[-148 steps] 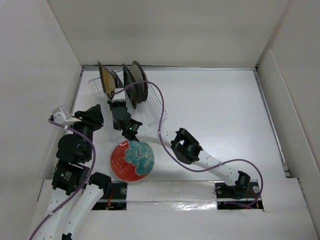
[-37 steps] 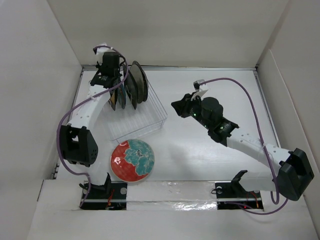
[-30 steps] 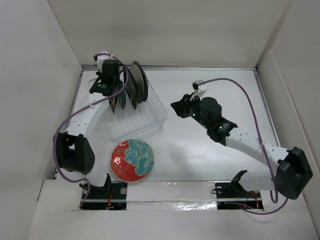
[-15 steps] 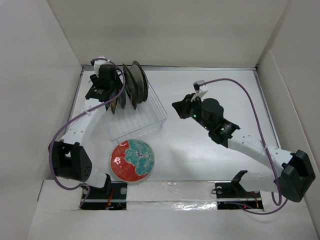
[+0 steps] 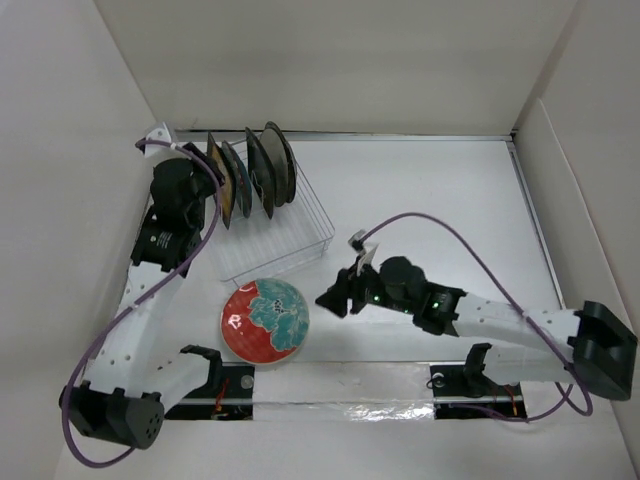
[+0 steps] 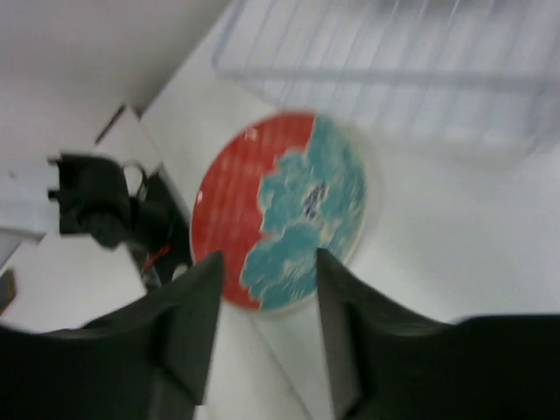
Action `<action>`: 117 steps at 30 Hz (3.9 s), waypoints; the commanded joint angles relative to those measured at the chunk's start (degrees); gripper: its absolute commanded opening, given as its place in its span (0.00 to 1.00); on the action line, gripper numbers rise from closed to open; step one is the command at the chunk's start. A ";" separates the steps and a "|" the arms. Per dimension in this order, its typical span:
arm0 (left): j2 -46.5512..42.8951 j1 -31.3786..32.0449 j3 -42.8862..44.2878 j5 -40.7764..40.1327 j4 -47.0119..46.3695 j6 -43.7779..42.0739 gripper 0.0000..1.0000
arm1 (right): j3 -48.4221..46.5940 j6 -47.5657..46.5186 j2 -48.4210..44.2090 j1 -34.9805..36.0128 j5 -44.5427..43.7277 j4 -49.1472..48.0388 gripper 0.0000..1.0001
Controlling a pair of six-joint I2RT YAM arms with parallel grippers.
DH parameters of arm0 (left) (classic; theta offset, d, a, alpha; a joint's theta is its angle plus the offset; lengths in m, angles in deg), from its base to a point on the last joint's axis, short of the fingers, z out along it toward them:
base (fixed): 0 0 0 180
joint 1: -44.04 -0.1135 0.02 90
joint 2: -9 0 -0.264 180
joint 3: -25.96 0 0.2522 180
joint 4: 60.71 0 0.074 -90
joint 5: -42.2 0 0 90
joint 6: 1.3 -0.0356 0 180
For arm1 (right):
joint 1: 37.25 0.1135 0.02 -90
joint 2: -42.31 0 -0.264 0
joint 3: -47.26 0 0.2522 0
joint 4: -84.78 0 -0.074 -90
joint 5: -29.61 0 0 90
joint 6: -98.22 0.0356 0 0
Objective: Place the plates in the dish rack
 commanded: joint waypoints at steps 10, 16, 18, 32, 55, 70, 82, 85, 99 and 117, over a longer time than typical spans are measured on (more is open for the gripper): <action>-17.11 -0.03 -12.77 5.10 3.11 -1.39 0.25 | -0.97 15.54 27.41 2.44 5.70 -10.74 0.65; -23.18 -0.03 -19.45 4.49 -2.06 -2.28 0.31 | -4.65 16.69 37.58 0.24 13.25 -15.48 0.59; -23.36 -0.03 -20.07 4.22 -1.64 -2.98 0.31 | -5.45 17.48 40.06 -1.07 15.18 -16.89 0.56; -26.08 -0.03 -21.74 4.13 -2.16 -3.33 0.32 | 1.04 24.17 44.39 -7.23 17.74 -28.14 0.00; -25.65 -0.03 -19.37 -8.61 1.26 0.01 0.30 | -26.87 0.53 6.82 -9.69 6.76 0.51 0.00; -19.83 -0.03 -18.40 -7.65 4.09 2.64 0.26 | -43.23 -2.54 19.06 -16.81 0.08 1.65 0.00; -10.27 -7.93 -20.06 -0.98 4.70 3.43 0.34 | -44.48 -4.22 18.89 -16.29 -4.07 -0.19 0.00; -5.97 -11.02 -20.51 4.65 4.43 3.52 0.38 | -42.64 -4.83 16.87 -16.29 -3.18 -0.45 0.00; 9.78 -11.02 -20.06 10.09 5.23 2.64 0.11 | -35.87 -6.68 9.84 -17.34 0.17 -2.04 0.00; 2.22 -8.56 -26.84 26.80 1.09 5.90 0.00 | -40.16 -10.72 11.59 -15.77 -6.16 0.94 0.00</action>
